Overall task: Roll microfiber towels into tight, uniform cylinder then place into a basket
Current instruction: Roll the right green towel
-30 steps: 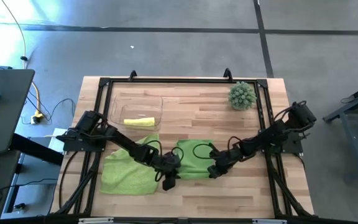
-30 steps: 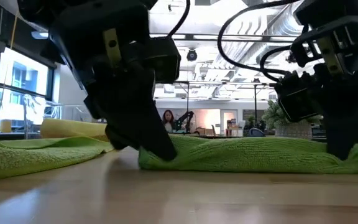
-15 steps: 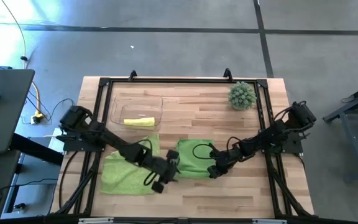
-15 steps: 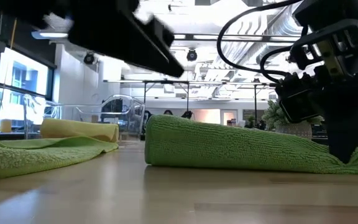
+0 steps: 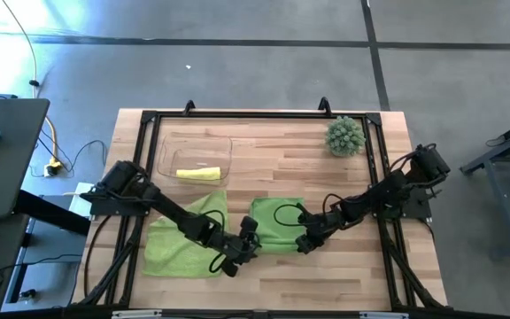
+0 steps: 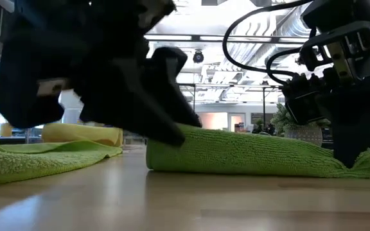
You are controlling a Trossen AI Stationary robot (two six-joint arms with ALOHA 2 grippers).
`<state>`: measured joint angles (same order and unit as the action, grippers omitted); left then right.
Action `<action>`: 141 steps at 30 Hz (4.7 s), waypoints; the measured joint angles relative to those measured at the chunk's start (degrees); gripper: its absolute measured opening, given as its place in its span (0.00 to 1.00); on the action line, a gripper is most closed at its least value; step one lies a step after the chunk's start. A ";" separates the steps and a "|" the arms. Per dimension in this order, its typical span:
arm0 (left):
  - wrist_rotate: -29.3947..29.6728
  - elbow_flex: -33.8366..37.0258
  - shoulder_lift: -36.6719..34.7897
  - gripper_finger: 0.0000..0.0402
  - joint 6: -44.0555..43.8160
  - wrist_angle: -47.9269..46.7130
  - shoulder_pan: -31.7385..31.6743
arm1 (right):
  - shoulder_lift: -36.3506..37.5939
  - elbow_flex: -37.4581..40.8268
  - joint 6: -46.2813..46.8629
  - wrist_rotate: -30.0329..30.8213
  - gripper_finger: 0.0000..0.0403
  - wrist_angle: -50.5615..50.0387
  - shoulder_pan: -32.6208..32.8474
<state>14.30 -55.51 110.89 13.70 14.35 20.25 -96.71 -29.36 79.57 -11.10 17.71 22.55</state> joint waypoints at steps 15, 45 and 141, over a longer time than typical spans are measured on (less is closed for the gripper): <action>-4.67 0.03 0.92 0.36 -10.78 -5.64 -4.27 | -0.08 0.02 -1.88 0.43 0.00 0.60 -0.02; -2.60 0.15 -11.81 0.47 -19.33 -18.52 0.04 | -0.09 0.02 -5.75 0.84 0.00 0.94 -0.07; -13.61 -0.15 4.41 0.03 -32.40 -2.10 -3.30 | -1.87 -0.02 -62.53 22.11 0.52 7.46 13.81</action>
<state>0.69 -55.66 115.31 -18.70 12.25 16.95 -98.58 -29.39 17.04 11.01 25.17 36.36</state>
